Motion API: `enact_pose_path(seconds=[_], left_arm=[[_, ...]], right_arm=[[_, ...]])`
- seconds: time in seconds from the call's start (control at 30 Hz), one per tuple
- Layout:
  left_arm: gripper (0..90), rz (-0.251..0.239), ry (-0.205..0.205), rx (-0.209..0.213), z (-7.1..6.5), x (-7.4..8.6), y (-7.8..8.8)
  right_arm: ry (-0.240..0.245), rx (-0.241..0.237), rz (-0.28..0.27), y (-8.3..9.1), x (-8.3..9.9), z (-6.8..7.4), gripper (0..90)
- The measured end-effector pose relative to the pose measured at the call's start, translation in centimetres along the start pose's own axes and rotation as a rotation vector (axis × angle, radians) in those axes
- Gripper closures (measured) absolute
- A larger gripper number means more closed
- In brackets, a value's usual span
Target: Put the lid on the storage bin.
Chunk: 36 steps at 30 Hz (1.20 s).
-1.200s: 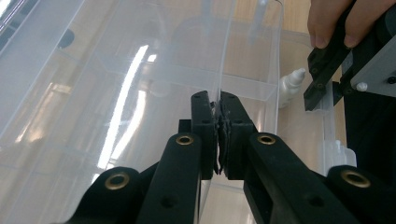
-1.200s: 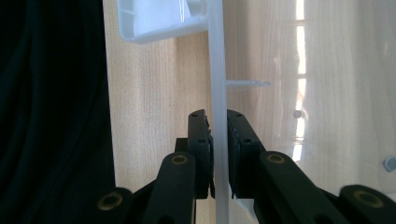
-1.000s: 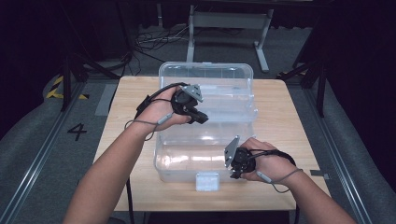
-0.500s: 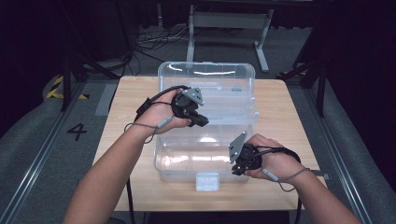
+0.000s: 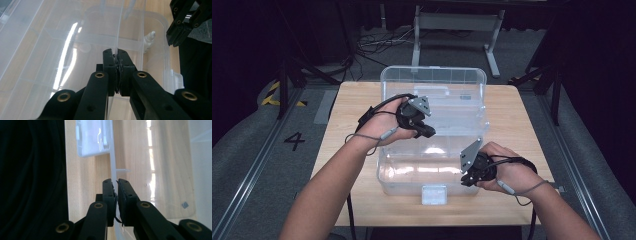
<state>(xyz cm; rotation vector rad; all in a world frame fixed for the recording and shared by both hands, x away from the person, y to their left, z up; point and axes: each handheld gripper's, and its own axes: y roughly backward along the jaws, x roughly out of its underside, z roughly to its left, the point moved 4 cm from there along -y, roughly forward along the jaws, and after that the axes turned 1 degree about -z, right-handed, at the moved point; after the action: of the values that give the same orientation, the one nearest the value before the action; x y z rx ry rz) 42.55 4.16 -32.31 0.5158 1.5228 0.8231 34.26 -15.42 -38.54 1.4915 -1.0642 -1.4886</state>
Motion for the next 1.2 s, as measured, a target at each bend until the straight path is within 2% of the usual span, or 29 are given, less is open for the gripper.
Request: enact_pose_path(seconds=[0.27,0.6,0.77,0.93,1.0,1.2], left_arm=[[87.0,-0.006,0.001,0.004,-0.5,0.2,0.0],[87.2,-0.006,-0.007,0.011,-1.2,0.5,0.0],[87.1,-0.001,-0.009,-0.002,-1.5,0.5,-0.1],[87.1,-0.027,0.009,0.02,-1.3,0.8,-0.1],[87.1,-0.026,0.009,0.02,-1.4,0.8,0.0],[87.3,-0.022,0.0,0.024,-1.7,0.9,-0.1]], right_arm=[[-0.013,0.01,-0.051,1.2,0.0,0.0,89.4],[-0.021,0.024,-0.116,2.1,-0.1,-0.2,90.0],[-0.041,0.045,-0.171,2.8,0.1,-0.5,90.0],[-0.067,0.071,-0.223,3.5,0.2,-0.7,90.0],[-0.072,0.077,-0.226,3.6,0.2,-0.8,90.0],[-0.092,0.102,-0.287,4.5,0.3,-1.0,90.0]])
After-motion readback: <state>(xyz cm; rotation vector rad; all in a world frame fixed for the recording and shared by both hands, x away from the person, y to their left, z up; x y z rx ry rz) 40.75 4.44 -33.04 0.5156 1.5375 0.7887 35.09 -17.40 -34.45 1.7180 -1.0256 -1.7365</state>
